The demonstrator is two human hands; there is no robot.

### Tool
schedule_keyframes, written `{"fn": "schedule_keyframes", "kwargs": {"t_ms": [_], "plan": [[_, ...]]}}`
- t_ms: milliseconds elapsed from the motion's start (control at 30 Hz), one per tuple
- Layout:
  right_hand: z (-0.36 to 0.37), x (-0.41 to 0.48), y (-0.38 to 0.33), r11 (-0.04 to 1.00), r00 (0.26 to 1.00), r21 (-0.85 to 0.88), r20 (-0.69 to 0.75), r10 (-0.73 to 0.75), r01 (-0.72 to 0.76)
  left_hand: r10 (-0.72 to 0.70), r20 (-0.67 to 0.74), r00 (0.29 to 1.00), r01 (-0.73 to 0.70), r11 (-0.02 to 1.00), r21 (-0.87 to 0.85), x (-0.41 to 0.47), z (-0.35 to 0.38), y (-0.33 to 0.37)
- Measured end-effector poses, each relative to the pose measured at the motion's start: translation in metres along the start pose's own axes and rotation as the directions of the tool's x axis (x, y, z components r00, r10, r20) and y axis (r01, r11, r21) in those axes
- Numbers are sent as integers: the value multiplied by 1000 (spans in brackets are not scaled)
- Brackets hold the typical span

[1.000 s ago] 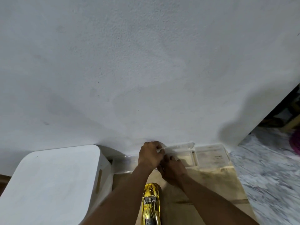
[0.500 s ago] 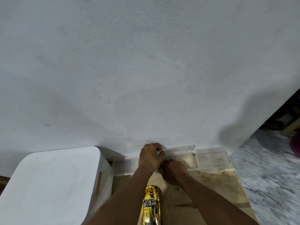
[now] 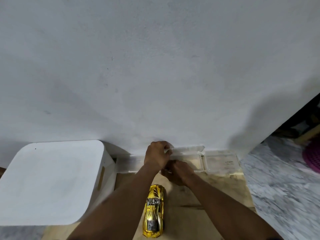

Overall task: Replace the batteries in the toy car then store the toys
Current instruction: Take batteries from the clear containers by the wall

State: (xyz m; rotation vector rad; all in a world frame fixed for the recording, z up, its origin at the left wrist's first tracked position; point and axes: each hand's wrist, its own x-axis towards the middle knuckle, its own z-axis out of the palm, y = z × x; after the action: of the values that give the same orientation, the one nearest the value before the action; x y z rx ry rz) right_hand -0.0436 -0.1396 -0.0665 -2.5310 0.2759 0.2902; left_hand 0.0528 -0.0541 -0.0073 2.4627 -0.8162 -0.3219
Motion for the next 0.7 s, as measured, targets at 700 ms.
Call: {"fn": "schedule_keyframes", "kwargs": {"t_ms": [700], "plan": [[-71,-60,42,975,971,-94,-146,188,-203,99,184,978,-139,966,218,-38,14,-11]]}}
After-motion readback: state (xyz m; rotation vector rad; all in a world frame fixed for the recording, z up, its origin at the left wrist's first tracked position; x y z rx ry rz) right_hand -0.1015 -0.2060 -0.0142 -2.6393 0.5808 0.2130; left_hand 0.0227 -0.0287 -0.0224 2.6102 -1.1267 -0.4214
